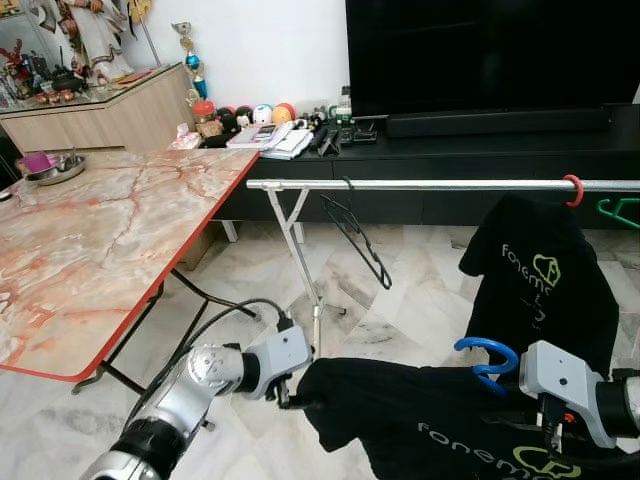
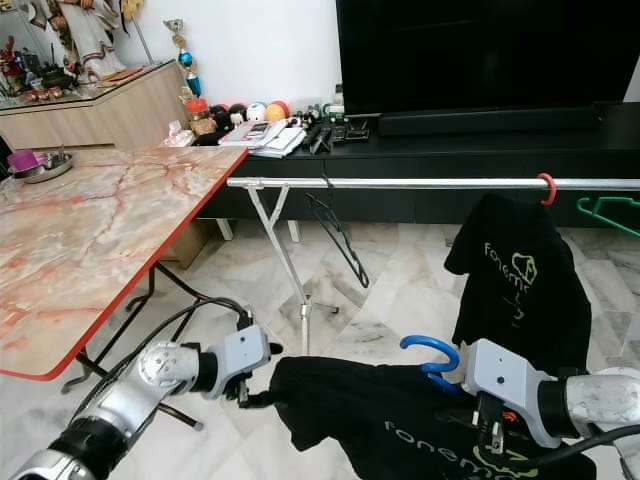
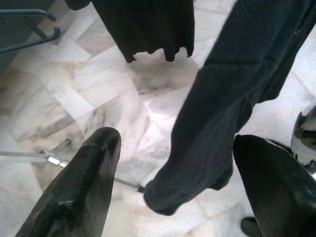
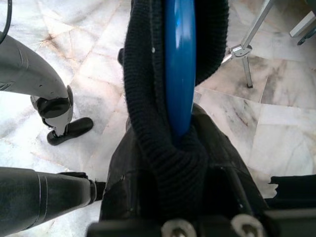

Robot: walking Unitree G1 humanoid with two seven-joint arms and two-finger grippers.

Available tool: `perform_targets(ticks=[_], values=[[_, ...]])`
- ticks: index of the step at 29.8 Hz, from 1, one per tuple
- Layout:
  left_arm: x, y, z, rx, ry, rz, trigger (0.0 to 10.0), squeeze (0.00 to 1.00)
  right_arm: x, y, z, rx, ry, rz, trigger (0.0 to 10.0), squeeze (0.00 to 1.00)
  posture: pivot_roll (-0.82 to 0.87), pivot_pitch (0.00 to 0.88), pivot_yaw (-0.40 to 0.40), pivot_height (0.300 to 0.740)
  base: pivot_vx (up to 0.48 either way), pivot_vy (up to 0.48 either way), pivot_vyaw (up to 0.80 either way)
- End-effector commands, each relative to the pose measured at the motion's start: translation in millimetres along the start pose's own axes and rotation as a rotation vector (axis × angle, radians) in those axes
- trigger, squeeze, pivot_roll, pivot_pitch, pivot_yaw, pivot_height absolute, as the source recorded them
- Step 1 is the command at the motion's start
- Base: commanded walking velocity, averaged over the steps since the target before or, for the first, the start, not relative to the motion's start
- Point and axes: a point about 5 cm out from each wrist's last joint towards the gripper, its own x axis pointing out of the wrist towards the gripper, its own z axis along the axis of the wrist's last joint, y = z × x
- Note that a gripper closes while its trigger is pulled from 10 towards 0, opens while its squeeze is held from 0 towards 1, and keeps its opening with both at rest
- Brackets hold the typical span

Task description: Hang hanger

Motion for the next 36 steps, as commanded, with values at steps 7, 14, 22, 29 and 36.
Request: perform_targets(ticks=[7,14,22,29,36], values=[[9.9,-14.6,-5,-0.042,0.005,-0.088,10.0,0.00,-5.3,-0.2,15,-0.047,-0.050,0.001,10.0,0.00,-0.03,0.000,0.129,0.740,0.000,0.000,0.00],[25.0,-21.8,-2,-0.081,-0.012,-0.069,10.0,0.00,-10.0,-2.1,18,-0.055,-0.051,-0.003,10.0,0.00,-0.04,0.000,0.122,0.740,0.000,0.000,0.00],[24.3,-23.5,-11,-0.129,0.007,-0.055,0.0,0.00,-17.9,-4.2,19,-0.050,-0.063,-0.023,10.0,0.00,-0.04,0.000,0.118,0.740,0.000,0.000,0.00],[25.5,-27.3,-13,-0.150,-0.005,-0.057,0.0,0.00,-17.4,-5.3,17,-0.042,-0.069,-0.025,10.0,0.00,-0.04,0.000,0.114,0.740,0.000,0.000,0.00],[28.0,-27.1,-11,-0.160,-0.027,-0.042,0.0,0.00,-15.8,-5.7,19,-0.043,-0.076,-0.022,10.0,0.00,-0.04,0.000,0.114,0.740,0.000,0.000,0.00]])
